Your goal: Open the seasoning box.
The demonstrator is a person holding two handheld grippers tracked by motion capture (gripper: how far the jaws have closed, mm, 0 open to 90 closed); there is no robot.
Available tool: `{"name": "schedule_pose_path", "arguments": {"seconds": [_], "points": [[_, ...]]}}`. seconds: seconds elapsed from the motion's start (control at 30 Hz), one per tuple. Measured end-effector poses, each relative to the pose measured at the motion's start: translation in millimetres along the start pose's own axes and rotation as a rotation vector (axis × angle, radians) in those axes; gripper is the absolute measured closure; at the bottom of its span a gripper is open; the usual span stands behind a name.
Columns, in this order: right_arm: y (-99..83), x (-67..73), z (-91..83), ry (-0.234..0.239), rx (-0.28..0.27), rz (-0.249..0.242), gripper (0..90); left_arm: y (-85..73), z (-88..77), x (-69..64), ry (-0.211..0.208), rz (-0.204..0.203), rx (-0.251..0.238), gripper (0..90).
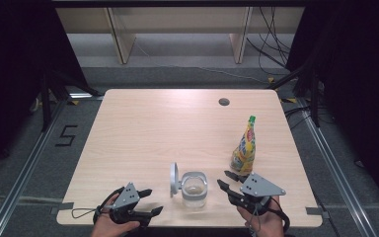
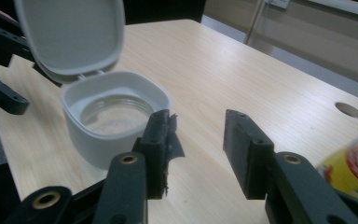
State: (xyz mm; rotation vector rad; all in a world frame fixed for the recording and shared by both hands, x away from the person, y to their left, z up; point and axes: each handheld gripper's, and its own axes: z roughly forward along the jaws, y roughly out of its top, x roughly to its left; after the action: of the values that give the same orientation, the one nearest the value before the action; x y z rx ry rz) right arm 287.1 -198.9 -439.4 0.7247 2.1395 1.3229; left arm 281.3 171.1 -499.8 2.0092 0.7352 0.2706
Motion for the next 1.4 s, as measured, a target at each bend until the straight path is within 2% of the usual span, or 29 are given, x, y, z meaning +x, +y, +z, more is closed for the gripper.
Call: {"name": "schedule_pose_path", "arguments": {"seconds": [0.03,0.13,0.17,0.2,0.27,0.3,0.33,0.37,0.43,0.57,0.6,0.63,0.67,0.7,0.77,0.8,0.87,0.9,0.93,1.0,1.07,1.1,1.13,1.17,1.2,1.3,1.33,1.37,1.4], "points": [[-1.8,-1.7,-1.3,-0.006,0.008,0.014,60.1,0.1,0.0,1.4,-0.001,0.017,0.002,30.5],[-7.4,-7.1,-4.5,-0.031,0.014,0.034,56.9,0.0,-0.7,1.5,0.011,0.018,0.013,29.9],[-10.7,-11.5,-7.7,-0.057,0.017,0.045,53.0,-0.4,-0.9,1.4,0.021,0.007,0.023,29.8],[-12.7,-13.1,-8.9,-0.059,0.030,0.067,50.3,-0.5,0.1,0.6,0.020,-0.006,-0.005,29.6],[-14.9,-15.6,-10.3,-0.076,0.036,0.076,47.5,-0.1,-0.4,1.5,0.010,-0.002,0.003,29.5],[-17.7,-15.3,-12.1,-0.100,0.052,0.116,44.8,-0.3,-0.3,1.5,0.012,-0.002,0.003,29.3],[-20.9,-20.2,-12.2,-0.120,0.050,0.099,42.8,-0.4,-0.2,1.4,0.014,-0.004,0.001,29.3],[-24.1,-23.1,-12.1,-0.131,0.057,0.112,41.5,-0.4,-0.1,1.1,0.013,-0.011,0.002,29.2],[-29.9,-26.1,-12.5,-0.147,0.091,0.160,40.1,-0.3,0.1,0.8,0.013,-0.015,0.003,29.1],[-44.2,-37.6,-7.9,-0.176,0.126,0.161,36.3,-0.2,0.8,0.1,0.015,-0.016,-0.003,29.0],[-44.2,-37.6,-7.9,-0.176,0.126,0.161,36.3,0.2,-0.1,2.2,0.025,0.011,0.021,29.0],[-46.9,-40.1,-6.9,-0.177,0.133,0.167,35.7,0.1,0.8,0.4,0.014,-0.013,0.004,29.0],[-48.6,-42.2,-6.8,-0.179,0.146,0.179,35.2,0.2,0.5,0.2,0.020,-0.011,0.010,29.0],[-51.9,-46.2,-5.9,-0.206,0.136,0.194,33.3,0.5,0.6,0.0,0.021,-0.009,0.004,28.9],[-52.7,-47.4,-5.5,-0.208,0.139,0.205,31.8,1.0,0.3,0.7,0.009,-0.006,0.006,28.9],[-53.1,-48.4,-5.5,-0.222,0.143,0.214,30.7,1.4,0.3,1.7,0.013,0.011,0.003,28.9],[-54.2,-52.0,-4.1,-0.231,0.131,0.216,28.0,1.4,0.6,2.2,0.019,0.016,0.008,29.0],[-54.0,-52.9,-4.1,-0.245,0.136,0.223,26.0,0.5,2.1,0.2,0.021,-0.017,-0.006,29.0],[-54.9,-56.5,-1.7,-0.264,0.134,0.227,21.4,0.9,2.6,1.4,0.017,0.002,-0.005,28.9],[-55.4,-58.2,0.0,-0.277,0.137,0.230,18.4,0.7,2.6,0.7,0.013,-0.009,0.000,28.9],[-55.2,-60.6,2.8,-0.298,0.145,0.247,17.4,1.7,3.2,0.7,0.015,0.011,-0.007,28.9],[-55.5,-62.9,5.2,-0.308,0.136,0.239,17.4,1.7,3.2,0.5,0.016,0.001,-0.003,28.9],[-55.7,-64.7,7.3,-0.308,0.139,0.240,17.3,1.3,3.7,1.4,0.033,0.006,0.010,28.9],[-55.8,-65.7,8.7,-0.309,0.142,0.248,16.7,2.1,2.5,2.1,0.020,0.004,0.022,28.9],[-56.0,-66.8,10.2,-0.303,0.141,0.255,16.5,2.6,2.9,1.8,0.009,0.000,-0.001,28.9],[-56.0,-66.6,13.9,-0.289,0.127,0.267,16.1,2.4,3.1,3.6,0.007,-0.015,0.004,28.9],[-55.4,-66.1,15.3,-0.289,0.124,0.267,16.1,3.2,2.6,5.7,0.011,0.011,0.012,28.9],[-53.7,-64.4,18.2,-0.299,0.127,0.260,16.1,2.3,3.8,4.4,0.024,-0.028,0.001,28.9],[-53.7,-64.4,18.2,-0.299,0.127,0.260,16.1,2.3,3.8,4.4,0.024,-0.028,0.001,28.9]]}}
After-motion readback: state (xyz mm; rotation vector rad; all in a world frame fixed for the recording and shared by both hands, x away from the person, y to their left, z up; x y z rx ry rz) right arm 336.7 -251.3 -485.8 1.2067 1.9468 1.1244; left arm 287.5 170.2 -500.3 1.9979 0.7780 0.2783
